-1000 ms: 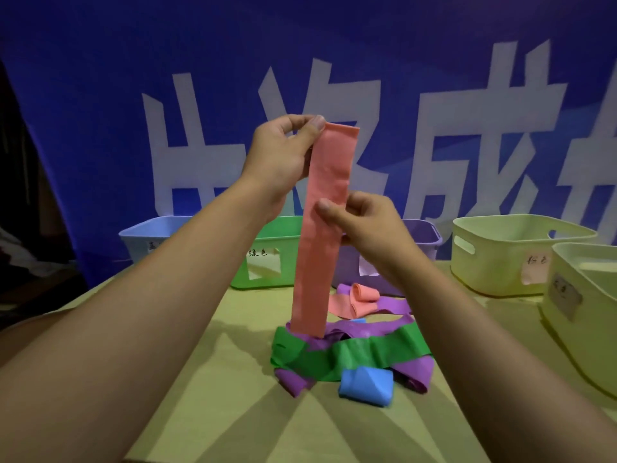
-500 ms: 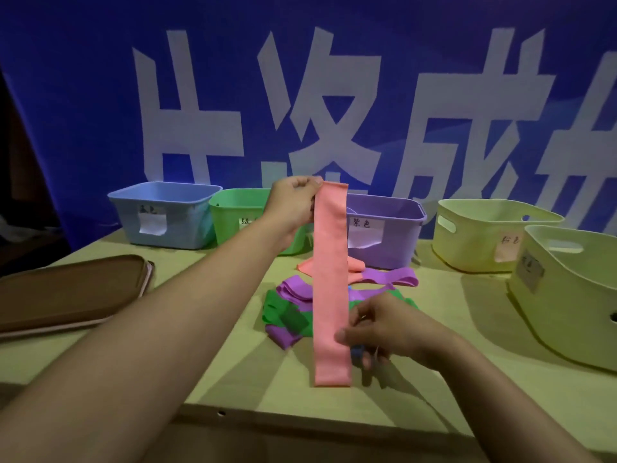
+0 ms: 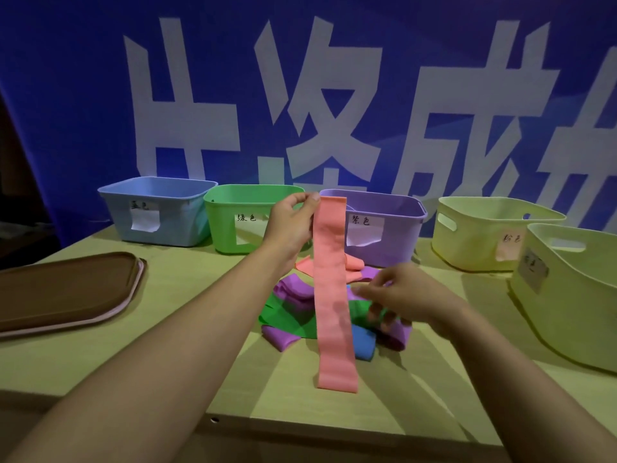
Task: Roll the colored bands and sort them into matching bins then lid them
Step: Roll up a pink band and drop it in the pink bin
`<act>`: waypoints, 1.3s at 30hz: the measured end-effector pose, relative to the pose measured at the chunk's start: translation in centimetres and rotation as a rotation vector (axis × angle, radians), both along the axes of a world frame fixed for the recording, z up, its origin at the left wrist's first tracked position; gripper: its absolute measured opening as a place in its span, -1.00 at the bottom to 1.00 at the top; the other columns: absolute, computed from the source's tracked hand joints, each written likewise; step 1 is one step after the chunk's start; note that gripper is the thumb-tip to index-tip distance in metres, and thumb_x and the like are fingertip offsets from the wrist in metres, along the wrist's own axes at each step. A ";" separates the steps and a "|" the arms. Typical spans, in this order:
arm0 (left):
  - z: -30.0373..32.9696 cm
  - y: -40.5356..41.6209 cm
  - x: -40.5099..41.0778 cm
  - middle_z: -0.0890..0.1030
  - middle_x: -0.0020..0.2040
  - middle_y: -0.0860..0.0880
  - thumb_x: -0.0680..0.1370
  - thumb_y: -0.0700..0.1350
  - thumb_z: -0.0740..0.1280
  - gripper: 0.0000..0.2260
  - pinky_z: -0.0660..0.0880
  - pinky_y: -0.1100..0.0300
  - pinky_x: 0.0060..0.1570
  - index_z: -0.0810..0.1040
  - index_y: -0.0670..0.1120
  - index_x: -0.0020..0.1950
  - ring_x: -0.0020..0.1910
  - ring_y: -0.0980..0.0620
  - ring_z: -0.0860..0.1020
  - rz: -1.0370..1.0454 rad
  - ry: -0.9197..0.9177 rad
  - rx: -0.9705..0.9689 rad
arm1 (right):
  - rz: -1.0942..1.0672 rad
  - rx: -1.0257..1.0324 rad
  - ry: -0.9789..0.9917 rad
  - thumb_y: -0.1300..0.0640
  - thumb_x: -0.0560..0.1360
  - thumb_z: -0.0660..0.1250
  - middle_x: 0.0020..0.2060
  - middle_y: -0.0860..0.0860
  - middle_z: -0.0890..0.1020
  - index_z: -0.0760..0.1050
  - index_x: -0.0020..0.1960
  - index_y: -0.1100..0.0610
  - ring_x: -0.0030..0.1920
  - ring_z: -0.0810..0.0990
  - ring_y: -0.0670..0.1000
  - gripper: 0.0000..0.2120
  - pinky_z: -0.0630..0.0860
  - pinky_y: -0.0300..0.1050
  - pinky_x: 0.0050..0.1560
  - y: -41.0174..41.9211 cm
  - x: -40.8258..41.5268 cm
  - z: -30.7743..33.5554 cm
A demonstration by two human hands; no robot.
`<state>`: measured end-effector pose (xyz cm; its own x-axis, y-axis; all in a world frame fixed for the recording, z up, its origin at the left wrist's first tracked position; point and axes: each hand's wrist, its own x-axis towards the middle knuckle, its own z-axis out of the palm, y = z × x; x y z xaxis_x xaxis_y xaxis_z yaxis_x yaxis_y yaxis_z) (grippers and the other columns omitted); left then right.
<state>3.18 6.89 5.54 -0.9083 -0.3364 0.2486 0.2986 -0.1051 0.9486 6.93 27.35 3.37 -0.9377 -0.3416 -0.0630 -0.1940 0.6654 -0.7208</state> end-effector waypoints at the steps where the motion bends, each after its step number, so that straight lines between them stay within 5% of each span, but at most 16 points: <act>1: -0.1 0.0 -0.1 0.71 0.09 -0.18 0.66 -0.08 0.36 -0.95 0.55 -0.22 0.26 0.59 -0.03 0.06 0.04 -0.09 0.66 0.001 0.011 -0.011 | -0.050 -0.089 0.061 -0.11 0.57 0.43 -0.28 0.05 0.75 0.63 -0.14 0.17 -0.44 0.64 -0.07 -0.67 0.46 -0.29 -0.46 -0.2 -0.9 0.3; 4: -0.7 0.2 -0.6 0.73 0.07 -0.17 0.66 -0.06 0.37 -0.94 0.57 -0.23 0.24 0.60 -0.02 0.05 0.10 -0.15 0.70 0.025 0.041 -0.060 | -0.105 -0.399 0.251 -0.13 0.59 0.38 -0.12 0.01 0.75 0.64 -0.03 0.08 -0.16 0.72 -0.06 -0.73 0.68 -0.04 -0.06 -2.0 -3.7 0.4; 7: -1.6 0.2 -1.1 0.74 0.02 -0.13 0.65 -0.03 0.37 -0.93 0.60 -0.22 0.20 0.60 0.00 0.05 0.08 -0.15 0.71 0.037 0.052 -0.102 | -0.024 -0.612 0.274 -0.17 0.59 0.35 -0.01 -0.07 0.74 0.64 0.06 -0.06 0.06 0.71 -0.05 -0.78 0.63 0.14 0.20 -4.1 -5.9 0.0; 16: -5.3 -0.8 -3.0 0.72 -0.03 -0.11 0.65 -0.06 0.38 -0.93 0.59 -0.20 0.17 0.63 -0.04 0.05 0.05 -0.14 0.69 0.105 0.157 -0.193 | -0.085 -0.742 0.468 0.09 0.61 0.40 -0.21 -0.09 0.72 0.67 -0.06 -0.02 -0.13 0.69 -0.07 -0.90 0.61 -0.12 -0.06 -6.8 -9.2 -3.6; 27: -6.4 -1.7 -3.6 0.73 0.00 -0.12 0.62 -0.10 0.39 -0.94 0.62 -0.23 0.14 0.64 -0.02 0.07 0.03 -0.10 0.71 0.052 0.227 -0.222 | -0.059 -0.778 0.512 0.15 0.61 0.40 -0.14 -0.09 0.72 0.67 0.00 -0.01 -0.08 0.68 -0.02 -0.91 0.63 0.14 0.08 -6.9 -10.0 -4.4; 34: -6.3 -2.0 -3.1 0.72 0.03 -0.14 0.63 -0.20 0.38 -0.86 0.62 -0.24 0.11 0.64 -0.07 0.17 0.03 -0.16 0.71 0.040 0.200 -0.222 | -0.016 -0.825 0.508 0.18 0.60 0.40 -0.11 -0.05 0.73 0.66 0.01 -0.03 -0.05 0.69 -0.02 -0.87 0.63 -0.16 -0.01 -7.1 -9.9 -4.4; 39: -5.8 -1.6 -2.4 0.75 -0.03 -0.07 0.57 -0.01 0.45 -0.83 0.64 -0.11 0.15 0.67 -0.04 0.11 0.00 -0.03 0.73 -0.002 0.164 -0.191 | -0.001 -0.807 0.478 0.17 0.60 0.41 -0.05 -0.05 0.72 0.66 0.07 0.00 0.01 0.70 0.00 -0.89 0.64 -0.13 0.03 -6.9 -9.9 -4.6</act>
<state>0.74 5.25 -0.30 -0.8511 -0.2678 0.4516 0.4501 0.0706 0.8902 -2.98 20.43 -1.28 -0.8033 -0.1133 0.5847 -0.5883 -0.0014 -0.8086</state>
